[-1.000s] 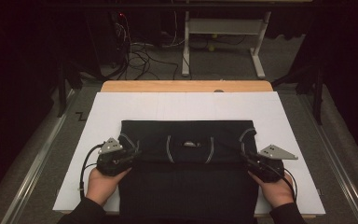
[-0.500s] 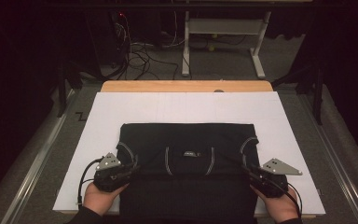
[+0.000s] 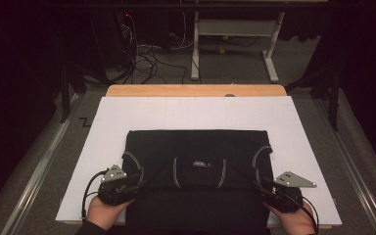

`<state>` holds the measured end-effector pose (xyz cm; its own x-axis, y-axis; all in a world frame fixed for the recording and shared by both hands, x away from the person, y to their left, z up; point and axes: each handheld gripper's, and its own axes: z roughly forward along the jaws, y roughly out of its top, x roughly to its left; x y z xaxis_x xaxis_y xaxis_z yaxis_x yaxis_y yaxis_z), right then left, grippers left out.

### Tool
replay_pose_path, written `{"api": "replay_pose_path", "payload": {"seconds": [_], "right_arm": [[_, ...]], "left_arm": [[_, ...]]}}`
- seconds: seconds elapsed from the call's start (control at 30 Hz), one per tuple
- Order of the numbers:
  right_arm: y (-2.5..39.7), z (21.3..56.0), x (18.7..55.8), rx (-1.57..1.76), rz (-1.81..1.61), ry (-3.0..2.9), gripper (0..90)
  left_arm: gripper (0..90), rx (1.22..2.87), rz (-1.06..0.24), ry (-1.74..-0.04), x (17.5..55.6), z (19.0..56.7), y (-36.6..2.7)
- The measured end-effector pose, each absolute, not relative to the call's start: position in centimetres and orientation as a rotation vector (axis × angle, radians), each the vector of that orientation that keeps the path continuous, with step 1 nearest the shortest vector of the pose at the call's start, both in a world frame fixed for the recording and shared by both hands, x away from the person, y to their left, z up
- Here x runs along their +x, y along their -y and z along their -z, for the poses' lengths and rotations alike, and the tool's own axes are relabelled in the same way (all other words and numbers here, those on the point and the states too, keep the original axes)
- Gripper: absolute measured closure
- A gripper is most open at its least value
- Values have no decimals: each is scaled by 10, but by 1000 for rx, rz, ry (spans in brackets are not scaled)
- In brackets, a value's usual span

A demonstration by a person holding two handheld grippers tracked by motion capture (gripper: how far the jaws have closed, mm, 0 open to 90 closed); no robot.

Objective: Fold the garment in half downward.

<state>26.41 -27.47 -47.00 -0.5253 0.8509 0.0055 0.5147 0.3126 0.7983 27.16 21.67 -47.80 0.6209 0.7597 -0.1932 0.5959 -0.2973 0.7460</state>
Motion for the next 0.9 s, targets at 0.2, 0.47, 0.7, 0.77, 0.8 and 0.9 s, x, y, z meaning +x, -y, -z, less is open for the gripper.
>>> {"api": "replay_pose_path", "payload": {"seconds": [0.2,0.47,0.7,0.77,0.8,0.9], "right_arm": [[279,463,264,1211,-1145,-2097,473],[277,455,268,1199,-1237,-2030,312],[266,445,286,1183,-1294,-2014,132],[262,443,290,1179,-1288,-2004,72],[258,442,295,1177,-1290,-2006,26],[254,441,299,1167,-1285,-2019,5]], "left_arm": [[373,1945,-291,-1076,273,473,-221],[195,1888,-314,-1038,280,462,-220],[86,1871,-325,-1026,296,450,-209],[46,1872,-308,-1031,302,449,-205],[0,1870,-296,-1033,305,448,-203],[0,1878,-276,-1028,313,447,-195]]}}
